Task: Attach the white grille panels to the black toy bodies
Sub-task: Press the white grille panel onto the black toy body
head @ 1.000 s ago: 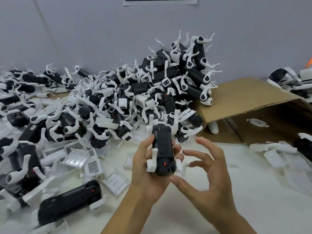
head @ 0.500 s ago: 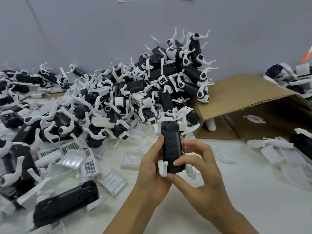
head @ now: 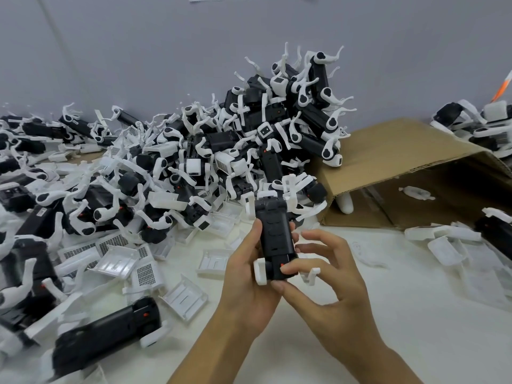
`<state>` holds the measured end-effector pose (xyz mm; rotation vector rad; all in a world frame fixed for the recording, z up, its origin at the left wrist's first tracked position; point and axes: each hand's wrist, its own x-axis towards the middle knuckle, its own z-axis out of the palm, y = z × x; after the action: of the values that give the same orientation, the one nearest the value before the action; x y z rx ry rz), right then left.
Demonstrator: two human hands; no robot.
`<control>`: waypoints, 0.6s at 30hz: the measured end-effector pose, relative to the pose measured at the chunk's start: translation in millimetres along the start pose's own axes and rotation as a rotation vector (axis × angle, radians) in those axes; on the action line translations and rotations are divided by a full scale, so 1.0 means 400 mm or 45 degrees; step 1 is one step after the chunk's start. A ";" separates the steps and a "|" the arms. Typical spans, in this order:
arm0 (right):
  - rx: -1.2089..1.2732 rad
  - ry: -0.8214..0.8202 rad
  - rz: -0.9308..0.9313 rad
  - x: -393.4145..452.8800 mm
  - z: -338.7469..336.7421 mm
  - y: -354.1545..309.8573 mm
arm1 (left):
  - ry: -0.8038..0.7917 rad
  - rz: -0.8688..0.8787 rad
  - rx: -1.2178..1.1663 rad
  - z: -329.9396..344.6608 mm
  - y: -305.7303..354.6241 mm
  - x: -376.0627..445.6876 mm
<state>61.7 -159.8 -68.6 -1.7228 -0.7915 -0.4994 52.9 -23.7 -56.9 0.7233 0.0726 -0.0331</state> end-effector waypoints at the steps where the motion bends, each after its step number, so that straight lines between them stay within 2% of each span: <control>1: 0.000 -0.006 0.013 0.000 0.000 -0.002 | 0.006 -0.002 -0.017 -0.002 0.000 0.001; 7: 0.068 -0.049 0.106 -0.002 0.001 -0.003 | 0.028 -0.011 0.001 -0.005 0.000 0.005; 18: 0.088 -0.058 0.108 -0.002 0.001 0.008 | 0.013 0.007 -0.028 0.000 0.004 0.002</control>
<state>63.5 -160.3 -71.4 -1.7016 -0.7560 -0.3719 53.9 -22.4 -55.8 0.7019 0.0809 -0.0232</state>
